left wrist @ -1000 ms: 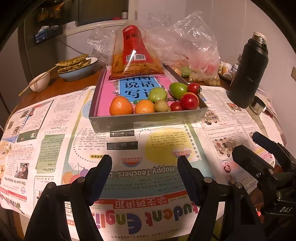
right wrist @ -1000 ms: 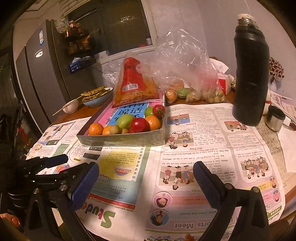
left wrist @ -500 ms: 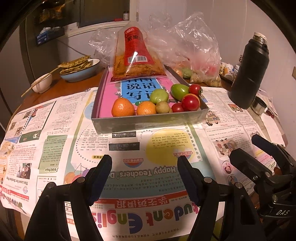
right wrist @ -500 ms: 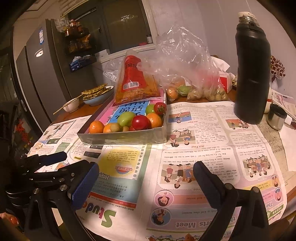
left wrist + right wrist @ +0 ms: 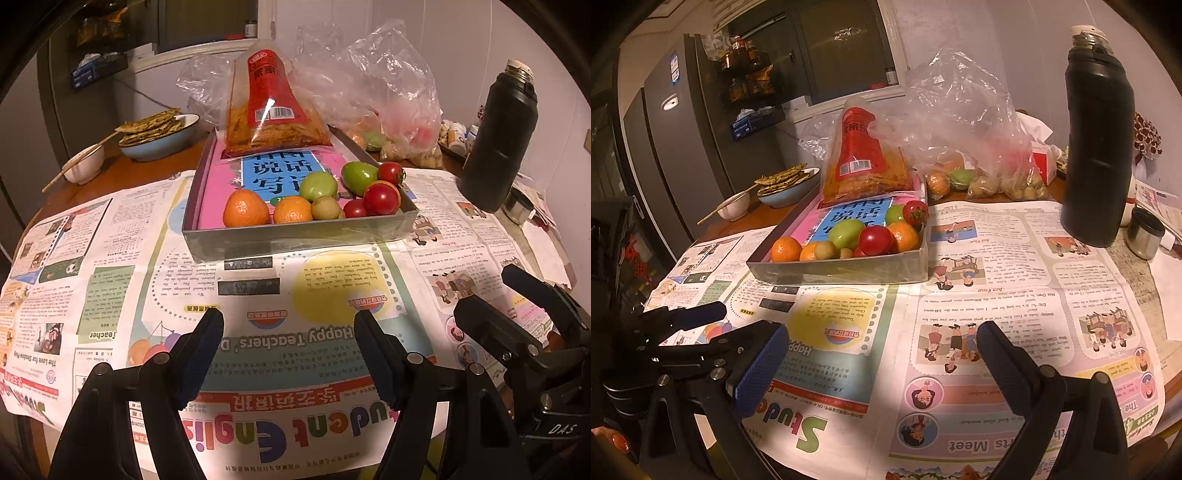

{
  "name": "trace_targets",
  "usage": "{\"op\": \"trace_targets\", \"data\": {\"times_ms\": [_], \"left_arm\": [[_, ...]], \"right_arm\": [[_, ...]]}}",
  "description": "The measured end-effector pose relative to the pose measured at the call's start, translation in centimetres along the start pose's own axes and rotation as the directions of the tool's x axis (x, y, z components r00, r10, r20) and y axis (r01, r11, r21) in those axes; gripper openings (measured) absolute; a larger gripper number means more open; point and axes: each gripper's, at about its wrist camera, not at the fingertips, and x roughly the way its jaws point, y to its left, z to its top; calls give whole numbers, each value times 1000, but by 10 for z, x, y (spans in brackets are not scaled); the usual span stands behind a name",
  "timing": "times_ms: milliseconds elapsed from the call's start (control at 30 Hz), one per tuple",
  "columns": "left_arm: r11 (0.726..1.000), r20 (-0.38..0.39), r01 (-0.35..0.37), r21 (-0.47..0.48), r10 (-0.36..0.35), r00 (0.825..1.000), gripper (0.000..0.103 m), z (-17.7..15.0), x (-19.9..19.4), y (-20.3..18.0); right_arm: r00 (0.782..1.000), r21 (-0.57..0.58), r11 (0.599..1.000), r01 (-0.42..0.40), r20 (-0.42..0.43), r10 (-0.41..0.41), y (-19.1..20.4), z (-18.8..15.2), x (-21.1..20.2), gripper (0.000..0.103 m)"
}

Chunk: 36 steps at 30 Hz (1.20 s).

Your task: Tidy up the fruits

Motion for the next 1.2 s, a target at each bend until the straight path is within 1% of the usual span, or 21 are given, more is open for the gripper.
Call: {"op": "trace_targets", "data": {"times_ms": [667,1200], "left_arm": [[1000,5,-8,-10,8,1000,75,0,-3,3],[1000,8,-10,7,10,1000,75,-1,-4,1]], "right_arm": [[1000,1,1000,8,3,-9,1,1,-1,102],[1000,7,1000,17,1,-17,0,2,-2,102]]}}
